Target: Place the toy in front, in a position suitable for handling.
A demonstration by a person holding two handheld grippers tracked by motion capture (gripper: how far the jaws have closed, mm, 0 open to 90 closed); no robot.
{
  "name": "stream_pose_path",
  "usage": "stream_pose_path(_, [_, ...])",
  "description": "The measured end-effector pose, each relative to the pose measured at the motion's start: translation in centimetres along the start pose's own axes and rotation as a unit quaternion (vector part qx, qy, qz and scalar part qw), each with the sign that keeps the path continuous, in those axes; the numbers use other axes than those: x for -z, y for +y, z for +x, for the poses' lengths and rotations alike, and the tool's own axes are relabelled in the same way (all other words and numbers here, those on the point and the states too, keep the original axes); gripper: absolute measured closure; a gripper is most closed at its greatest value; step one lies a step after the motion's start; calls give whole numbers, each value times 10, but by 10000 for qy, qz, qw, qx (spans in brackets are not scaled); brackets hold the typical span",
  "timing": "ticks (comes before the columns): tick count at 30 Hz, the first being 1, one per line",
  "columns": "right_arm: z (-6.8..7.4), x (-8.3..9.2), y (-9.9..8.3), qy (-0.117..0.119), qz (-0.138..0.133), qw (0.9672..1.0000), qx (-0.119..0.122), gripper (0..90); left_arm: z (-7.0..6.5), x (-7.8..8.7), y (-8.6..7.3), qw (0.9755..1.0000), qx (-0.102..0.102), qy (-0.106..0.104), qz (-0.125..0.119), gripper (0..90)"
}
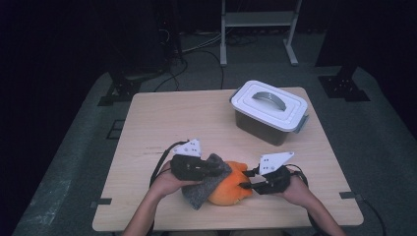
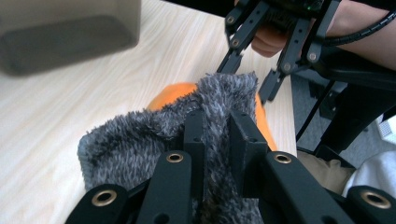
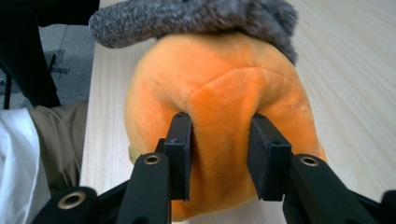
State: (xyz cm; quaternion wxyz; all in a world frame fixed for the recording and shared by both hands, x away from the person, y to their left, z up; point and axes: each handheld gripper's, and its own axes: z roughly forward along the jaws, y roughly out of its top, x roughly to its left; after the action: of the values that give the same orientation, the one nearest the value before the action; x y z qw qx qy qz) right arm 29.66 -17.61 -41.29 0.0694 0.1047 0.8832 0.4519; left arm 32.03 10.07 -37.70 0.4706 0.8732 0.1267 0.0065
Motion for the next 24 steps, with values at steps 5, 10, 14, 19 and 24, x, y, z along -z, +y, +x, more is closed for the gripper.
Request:
stream_pose_path(5, [-3, -4, -9, 62, 126, 9998, -133, 598, 4, -12, -11, 9999, 98, -42, 99, 782])
stream_pose_path(10, [-10, -4, -13, 193, -3, 9987, -481, 371, 8, -4, -26, 9995, 311, -30, -5, 783])
stream_pose_path(14, [-16, -7, -18, 301, 57, 9966, -759, 274, 11, 5, -36, 9991, 412, 47, 45, 782])
stream_pose_path(19, [-16, -12, -17, 444, -92, 9958, -795, 260, 12, 11, -44, 9988, 493, 73, -15, 781])
stream_pose_path(24, [-12, -15, -12, 320, -89, 9965, -767, 433, 11, 10, -41, 9988, 463, 111, 58, 781])
